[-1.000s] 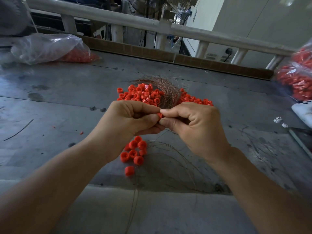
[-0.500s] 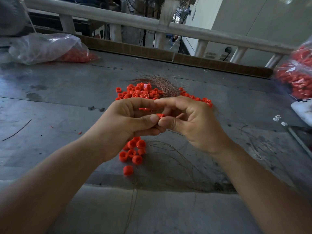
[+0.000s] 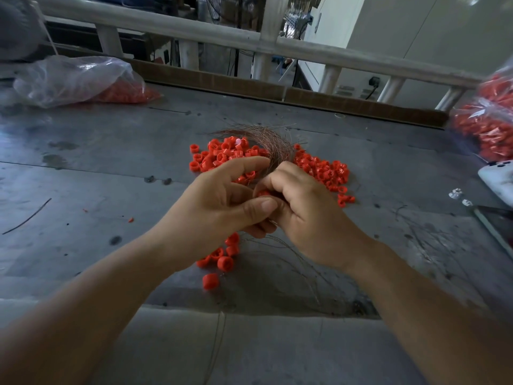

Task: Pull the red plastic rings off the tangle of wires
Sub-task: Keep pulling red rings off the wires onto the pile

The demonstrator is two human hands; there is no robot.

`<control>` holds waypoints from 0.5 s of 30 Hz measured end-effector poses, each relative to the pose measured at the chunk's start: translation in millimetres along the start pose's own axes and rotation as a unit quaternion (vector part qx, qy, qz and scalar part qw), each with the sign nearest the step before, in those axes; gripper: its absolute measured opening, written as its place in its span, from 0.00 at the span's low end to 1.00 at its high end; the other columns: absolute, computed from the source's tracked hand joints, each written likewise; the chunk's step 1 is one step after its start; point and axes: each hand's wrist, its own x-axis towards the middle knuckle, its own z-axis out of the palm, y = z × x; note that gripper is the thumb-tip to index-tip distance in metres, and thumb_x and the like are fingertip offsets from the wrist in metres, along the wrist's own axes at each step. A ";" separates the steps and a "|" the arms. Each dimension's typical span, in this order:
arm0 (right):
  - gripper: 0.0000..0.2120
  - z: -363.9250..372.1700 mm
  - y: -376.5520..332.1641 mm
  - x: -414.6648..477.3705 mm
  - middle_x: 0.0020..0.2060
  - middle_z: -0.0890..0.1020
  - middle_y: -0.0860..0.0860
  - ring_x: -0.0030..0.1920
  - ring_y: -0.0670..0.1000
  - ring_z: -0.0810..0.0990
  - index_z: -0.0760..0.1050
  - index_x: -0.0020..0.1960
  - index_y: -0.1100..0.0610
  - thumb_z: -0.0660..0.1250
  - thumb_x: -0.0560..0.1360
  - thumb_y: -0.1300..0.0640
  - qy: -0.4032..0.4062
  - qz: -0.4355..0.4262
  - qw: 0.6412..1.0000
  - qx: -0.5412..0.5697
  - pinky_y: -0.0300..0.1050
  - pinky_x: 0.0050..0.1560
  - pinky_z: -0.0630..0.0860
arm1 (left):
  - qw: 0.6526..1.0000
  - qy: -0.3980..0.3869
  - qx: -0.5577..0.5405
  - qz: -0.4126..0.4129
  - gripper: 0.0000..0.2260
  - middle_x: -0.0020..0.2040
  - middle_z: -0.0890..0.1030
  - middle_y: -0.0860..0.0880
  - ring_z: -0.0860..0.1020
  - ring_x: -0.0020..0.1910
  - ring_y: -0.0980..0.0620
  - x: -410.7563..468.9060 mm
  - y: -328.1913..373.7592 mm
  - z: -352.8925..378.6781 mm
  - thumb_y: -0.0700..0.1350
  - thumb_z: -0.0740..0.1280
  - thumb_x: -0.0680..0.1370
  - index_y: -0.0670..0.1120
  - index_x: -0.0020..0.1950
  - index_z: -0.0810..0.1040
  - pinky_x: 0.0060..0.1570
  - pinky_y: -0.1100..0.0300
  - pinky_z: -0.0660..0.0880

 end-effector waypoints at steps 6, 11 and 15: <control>0.06 -0.8 -2.2 0.6 0.38 0.70 0.45 0.38 0.42 0.71 0.71 0.41 0.55 0.60 0.75 0.55 -0.026 0.030 0.997 0.067 0.38 0.40 0.71 | 0.999 -0.031 -0.014 0.010 0.17 0.41 0.83 0.42 0.83 0.38 0.48 0.2 -1.1 -3.9 0.49 0.69 0.67 0.54 0.56 0.77 0.36 0.63 0.78; 0.09 -11.4 0.9 2.1 0.28 0.74 0.44 0.30 0.41 0.72 0.75 0.39 0.52 0.62 0.69 0.47 -0.071 0.086 0.933 0.343 0.35 0.33 0.70 | 0.996 -0.058 -0.063 0.020 0.15 0.39 0.84 0.44 0.83 0.36 0.49 -0.6 3.5 -8.9 0.43 0.67 0.70 0.52 0.56 0.80 0.35 0.64 0.78; 0.08 -4.0 -0.3 1.3 0.27 0.72 0.43 0.29 0.41 0.70 0.73 0.38 0.52 0.60 0.70 0.48 -0.059 0.101 0.938 0.326 0.35 0.32 0.69 | 0.999 -0.016 -0.016 0.044 0.15 0.35 0.84 0.47 0.83 0.33 0.50 -0.1 -1.4 -4.3 0.41 0.65 0.70 0.52 0.55 0.77 0.32 0.65 0.77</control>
